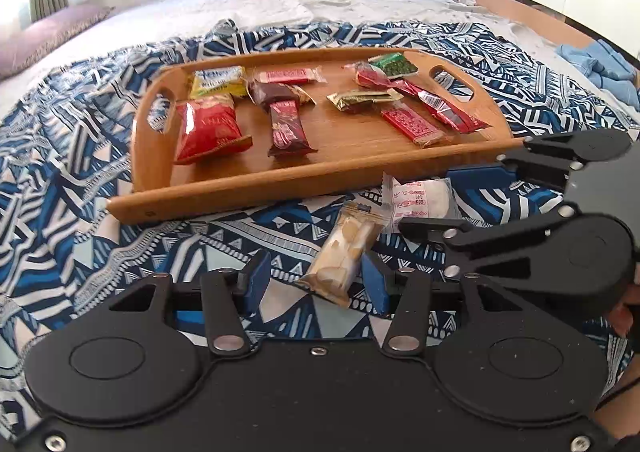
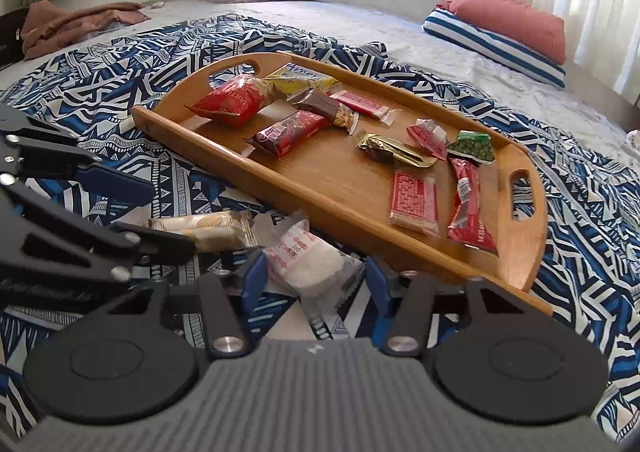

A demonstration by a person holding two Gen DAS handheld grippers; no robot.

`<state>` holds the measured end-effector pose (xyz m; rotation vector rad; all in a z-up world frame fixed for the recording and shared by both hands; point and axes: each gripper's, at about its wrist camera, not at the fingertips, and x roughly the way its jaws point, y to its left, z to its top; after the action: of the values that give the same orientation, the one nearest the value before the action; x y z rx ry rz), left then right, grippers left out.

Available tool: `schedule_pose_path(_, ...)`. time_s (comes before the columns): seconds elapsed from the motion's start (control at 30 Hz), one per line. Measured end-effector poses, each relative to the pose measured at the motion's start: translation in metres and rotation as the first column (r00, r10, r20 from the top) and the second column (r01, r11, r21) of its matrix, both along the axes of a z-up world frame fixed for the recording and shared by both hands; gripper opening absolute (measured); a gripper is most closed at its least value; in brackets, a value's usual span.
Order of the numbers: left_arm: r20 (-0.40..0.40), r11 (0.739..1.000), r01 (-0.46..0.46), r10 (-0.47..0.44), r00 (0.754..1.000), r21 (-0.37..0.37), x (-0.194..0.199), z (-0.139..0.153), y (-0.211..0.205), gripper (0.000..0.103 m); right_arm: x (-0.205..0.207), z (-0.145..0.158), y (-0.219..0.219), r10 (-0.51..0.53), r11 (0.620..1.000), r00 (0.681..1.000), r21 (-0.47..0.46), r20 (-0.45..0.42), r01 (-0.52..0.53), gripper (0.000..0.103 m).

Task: Organize snacks
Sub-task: 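Grasp the tan wrapped bar with the left tool while the right grasps the white-and-pink pastry pack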

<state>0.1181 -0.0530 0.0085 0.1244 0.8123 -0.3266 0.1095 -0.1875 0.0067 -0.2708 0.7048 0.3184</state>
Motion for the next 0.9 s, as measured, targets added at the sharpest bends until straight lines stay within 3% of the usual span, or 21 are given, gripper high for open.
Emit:
schedule_pose_path(0.17,0.002,1.0,-0.009,0.009,1.0,-0.02,0.006,-0.004,-0.004,0.05,-0.008,0.002,-0.008,-0.031,0.999,1.0,0.024,0.003,0.03,0.05)
schedule_pose_path(0.3,0.005,1.0,0.001,-0.001,1.0,-0.018,0.01,-0.007,-0.008,0.058,-0.016,0.003,-0.014,-0.067,0.997,0.998,0.031,0.01,0.067,0.049)
schedule_pose_path(0.43,0.011,1.0,-0.001,0.001,1.0,-0.021,0.01,-0.009,-0.011,0.057,-0.024,0.005,-0.02,-0.094,0.992,0.995,0.083,-0.02,0.096,0.049)
schedule_pose_path(0.53,0.016,0.999,0.022,-0.022,1.0,-0.027,0.009,-0.009,-0.013,0.046,-0.033,0.007,-0.019,-0.09,0.99,0.995,0.104,-0.031,0.093,0.05)
schedule_pose_path(0.6,0.011,0.999,0.042,-0.041,0.999,-0.025,0.009,-0.008,-0.014,0.031,-0.036,0.007,-0.017,-0.086,0.991,0.996,0.096,-0.023,0.088,0.052)
schedule_pose_path(0.67,0.006,0.999,0.046,-0.045,0.999,-0.026,0.008,-0.008,-0.015,0.025,-0.039,0.007,-0.013,-0.081,0.994,0.997,0.067,-0.006,0.081,0.06)
schedule_pose_path(0.7,0.006,0.999,0.045,-0.044,0.999,-0.027,0.008,-0.007,-0.015,0.023,-0.04,0.007,-0.012,-0.075,0.996,0.997,0.058,0.006,0.074,0.067)
schedule_pose_path(0.9,0.0,0.998,0.036,-0.036,0.999,-0.042,0.007,-0.005,-0.011,0.021,-0.036,0.009,-0.005,-0.036,0.999,0.998,0.001,0.042,0.036,0.074)
